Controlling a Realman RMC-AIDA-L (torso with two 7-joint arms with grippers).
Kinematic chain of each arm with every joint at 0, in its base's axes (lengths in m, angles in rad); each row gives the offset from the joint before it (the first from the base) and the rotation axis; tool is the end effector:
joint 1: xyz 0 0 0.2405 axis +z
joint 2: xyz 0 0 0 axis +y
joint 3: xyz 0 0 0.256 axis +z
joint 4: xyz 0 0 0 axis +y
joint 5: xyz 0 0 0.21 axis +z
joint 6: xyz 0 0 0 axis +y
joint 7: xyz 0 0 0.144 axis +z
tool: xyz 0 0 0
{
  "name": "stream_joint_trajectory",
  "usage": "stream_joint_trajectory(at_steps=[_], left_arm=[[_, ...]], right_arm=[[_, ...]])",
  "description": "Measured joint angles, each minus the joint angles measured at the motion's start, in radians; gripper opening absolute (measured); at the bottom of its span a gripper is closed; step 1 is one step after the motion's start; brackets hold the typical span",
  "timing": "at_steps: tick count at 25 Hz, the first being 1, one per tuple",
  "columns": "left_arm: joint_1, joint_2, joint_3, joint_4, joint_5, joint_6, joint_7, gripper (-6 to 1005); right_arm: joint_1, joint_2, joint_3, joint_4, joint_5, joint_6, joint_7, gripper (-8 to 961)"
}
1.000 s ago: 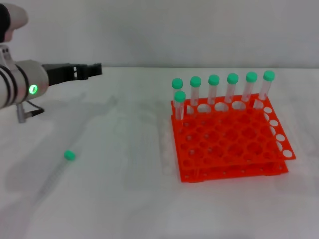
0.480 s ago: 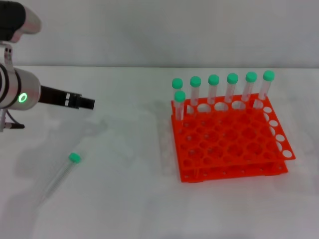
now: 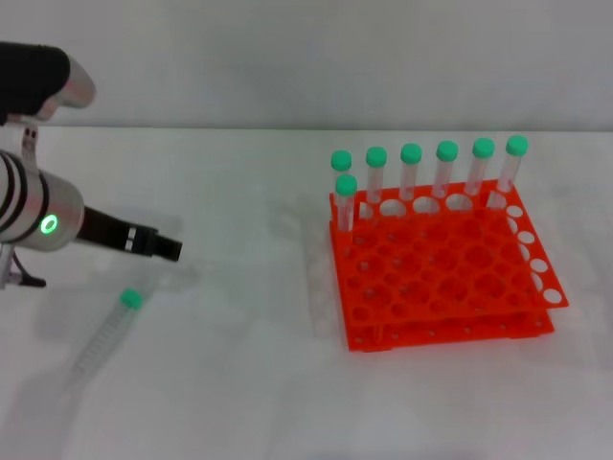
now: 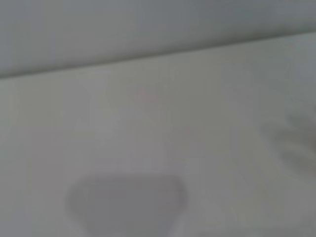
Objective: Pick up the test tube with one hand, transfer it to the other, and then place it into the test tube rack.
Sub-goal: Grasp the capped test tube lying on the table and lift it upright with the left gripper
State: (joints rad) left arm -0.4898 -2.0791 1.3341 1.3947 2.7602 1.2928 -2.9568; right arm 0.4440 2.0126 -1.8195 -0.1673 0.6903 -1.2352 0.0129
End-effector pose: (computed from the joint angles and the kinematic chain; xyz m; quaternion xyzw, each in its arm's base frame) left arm -0.2218 0.3778 0.0350 -0.7904 -0.4911 0.0855 0.3562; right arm 0.3504 0.3472 0.0733 -0.5791 0.1752 0.2835 0.7440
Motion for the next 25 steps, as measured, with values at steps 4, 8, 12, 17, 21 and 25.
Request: stream_joint_trajectory(at_steps=[4, 8, 12, 17, 21, 25], left_arm=[[0.005, -0.001, -0.002, -0.033, -0.001, 0.026, -0.013, 878], [0.008, -0.001, -0.009, -0.058, -0.003, 0.048, -0.016, 878], [0.007, 0.0, -0.004, -0.061, 0.006, 0.097, -0.016, 877], [0.002, 0.004, -0.014, -0.062, 0.021, 0.136, -0.016, 877], [0.001, 0.005, -0.014, -0.064, 0.037, 0.15, -0.014, 877], [0.0, 0.003, -0.015, -0.077, 0.047, 0.152, -0.014, 877]], right_arm=[[0.004, 0.0, 0.001, 0.0, 0.0, 0.003, -0.007, 867], [0.006, 0.0, 0.001, 0.0, 0.0, 0.003, -0.007, 866], [0.007, 0.0, 0.003, 0.0, 0.0, 0.004, -0.008, 866], [0.007, 0.0, 0.003, 0.0, 0.0, 0.004, -0.008, 866], [0.007, 0.0, 0.003, 0.0, 0.0, 0.004, -0.008, 866], [0.007, 0.0, 0.003, 0.0, 0.0, 0.004, -0.008, 865]])
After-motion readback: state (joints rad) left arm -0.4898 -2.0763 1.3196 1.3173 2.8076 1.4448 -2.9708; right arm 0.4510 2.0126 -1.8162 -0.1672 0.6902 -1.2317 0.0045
